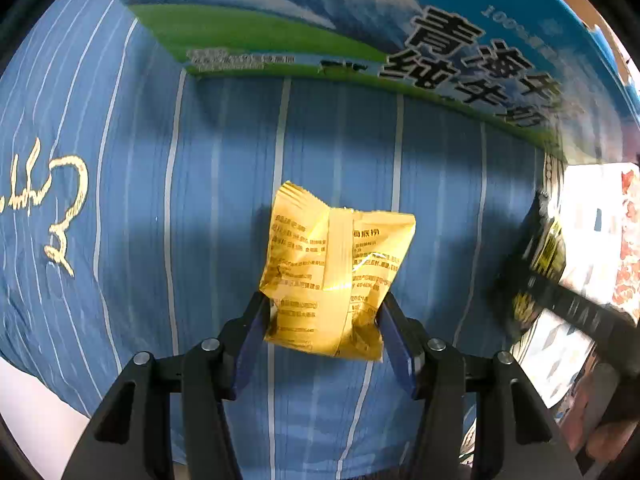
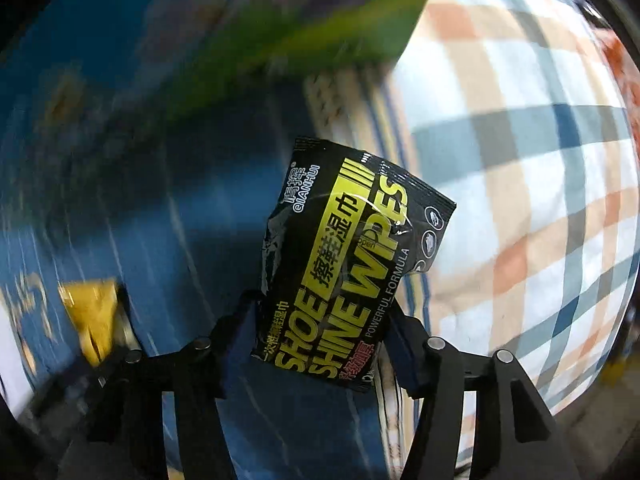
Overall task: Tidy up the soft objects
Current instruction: 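Lift the yellow packet with the left tool while the right tool lifts the wipes packet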
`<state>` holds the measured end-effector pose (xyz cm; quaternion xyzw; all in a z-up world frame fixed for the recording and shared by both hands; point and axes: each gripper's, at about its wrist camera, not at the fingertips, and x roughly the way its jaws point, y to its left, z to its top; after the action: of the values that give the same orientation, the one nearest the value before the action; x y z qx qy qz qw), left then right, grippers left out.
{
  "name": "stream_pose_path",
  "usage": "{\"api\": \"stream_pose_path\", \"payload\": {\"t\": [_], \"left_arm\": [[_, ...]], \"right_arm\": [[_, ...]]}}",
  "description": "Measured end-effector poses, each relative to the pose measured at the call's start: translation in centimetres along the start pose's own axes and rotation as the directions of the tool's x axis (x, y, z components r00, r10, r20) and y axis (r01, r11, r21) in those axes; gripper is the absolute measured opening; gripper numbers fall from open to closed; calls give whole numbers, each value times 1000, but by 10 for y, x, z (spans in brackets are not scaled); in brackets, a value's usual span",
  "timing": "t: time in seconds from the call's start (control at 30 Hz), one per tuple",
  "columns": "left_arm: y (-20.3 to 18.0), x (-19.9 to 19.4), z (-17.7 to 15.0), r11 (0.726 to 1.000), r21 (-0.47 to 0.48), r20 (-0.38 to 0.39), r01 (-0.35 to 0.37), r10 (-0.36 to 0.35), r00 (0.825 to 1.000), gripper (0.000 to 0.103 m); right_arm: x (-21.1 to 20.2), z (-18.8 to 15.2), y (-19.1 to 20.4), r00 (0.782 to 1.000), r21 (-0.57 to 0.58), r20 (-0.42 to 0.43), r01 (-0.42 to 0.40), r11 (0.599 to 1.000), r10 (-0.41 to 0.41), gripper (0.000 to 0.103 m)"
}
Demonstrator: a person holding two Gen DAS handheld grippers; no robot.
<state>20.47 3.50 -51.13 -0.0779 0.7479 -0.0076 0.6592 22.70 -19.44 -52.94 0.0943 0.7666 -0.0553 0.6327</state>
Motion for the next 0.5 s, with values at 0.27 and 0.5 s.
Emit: {"api": "stream_pose_path", "payload": {"t": [0.27, 0.5], "left_arm": [[2, 20, -24, 1000, 10, -36, 4, -3, 999, 53], [-2, 34, -15, 1000, 21, -43, -21, 21, 999, 53]], "right_arm": [[19, -57, -5, 994, -223, -94, 26, 975, -48, 61], [12, -39, -28, 999, -46, -46, -11, 999, 8, 71]]}}
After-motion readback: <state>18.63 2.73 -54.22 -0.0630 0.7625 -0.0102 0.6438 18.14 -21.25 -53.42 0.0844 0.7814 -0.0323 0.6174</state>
